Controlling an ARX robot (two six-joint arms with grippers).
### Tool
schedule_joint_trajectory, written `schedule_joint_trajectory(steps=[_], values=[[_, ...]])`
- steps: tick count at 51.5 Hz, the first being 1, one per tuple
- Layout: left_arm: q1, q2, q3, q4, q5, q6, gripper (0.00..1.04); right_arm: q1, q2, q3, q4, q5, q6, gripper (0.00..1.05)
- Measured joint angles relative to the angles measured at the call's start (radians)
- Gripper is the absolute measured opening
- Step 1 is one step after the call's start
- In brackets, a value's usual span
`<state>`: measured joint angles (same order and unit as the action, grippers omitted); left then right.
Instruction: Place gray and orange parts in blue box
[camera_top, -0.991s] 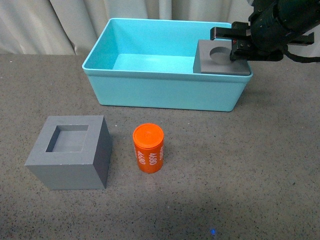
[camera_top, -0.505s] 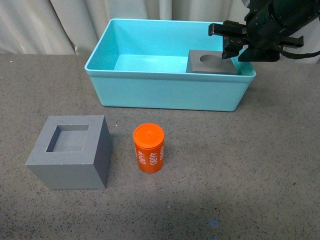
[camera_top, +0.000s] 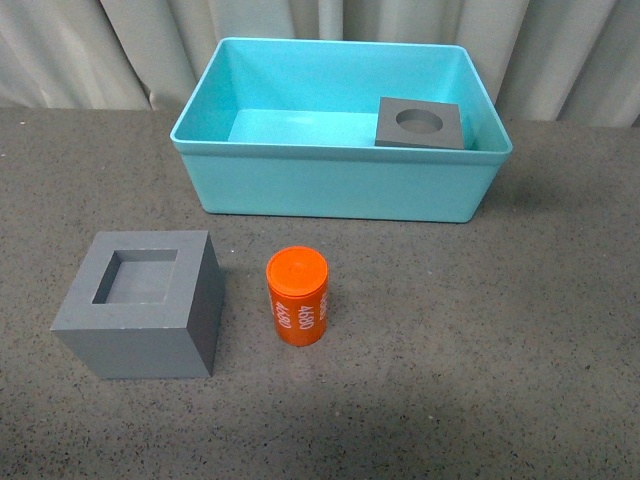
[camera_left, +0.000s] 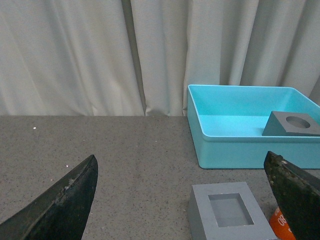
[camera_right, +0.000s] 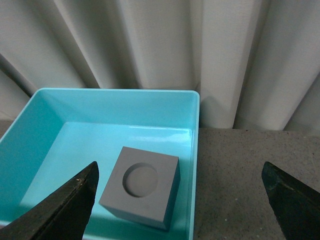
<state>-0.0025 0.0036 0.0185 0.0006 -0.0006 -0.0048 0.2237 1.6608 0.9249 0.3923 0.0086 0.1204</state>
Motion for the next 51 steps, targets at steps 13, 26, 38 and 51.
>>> schedule_joint_trajectory(steps=[13,26,38,51], values=[[0.000,-0.001,0.000,0.000,0.000,0.000,0.98,-0.003,-0.174,-0.381,0.497,0.202,-0.094,0.72],[0.000,0.000,0.000,0.000,0.000,0.000,0.98,-0.066,-0.334,-0.581,0.580,0.147,-0.115,0.32],[0.000,0.000,0.000,0.000,0.000,0.000,0.98,-0.118,-0.508,-0.729,0.555,0.098,-0.121,0.05],[-0.067,0.105,0.051,-0.123,-0.224,-0.095,0.98,-0.123,-0.520,-0.736,0.554,0.095,-0.121,0.44]])
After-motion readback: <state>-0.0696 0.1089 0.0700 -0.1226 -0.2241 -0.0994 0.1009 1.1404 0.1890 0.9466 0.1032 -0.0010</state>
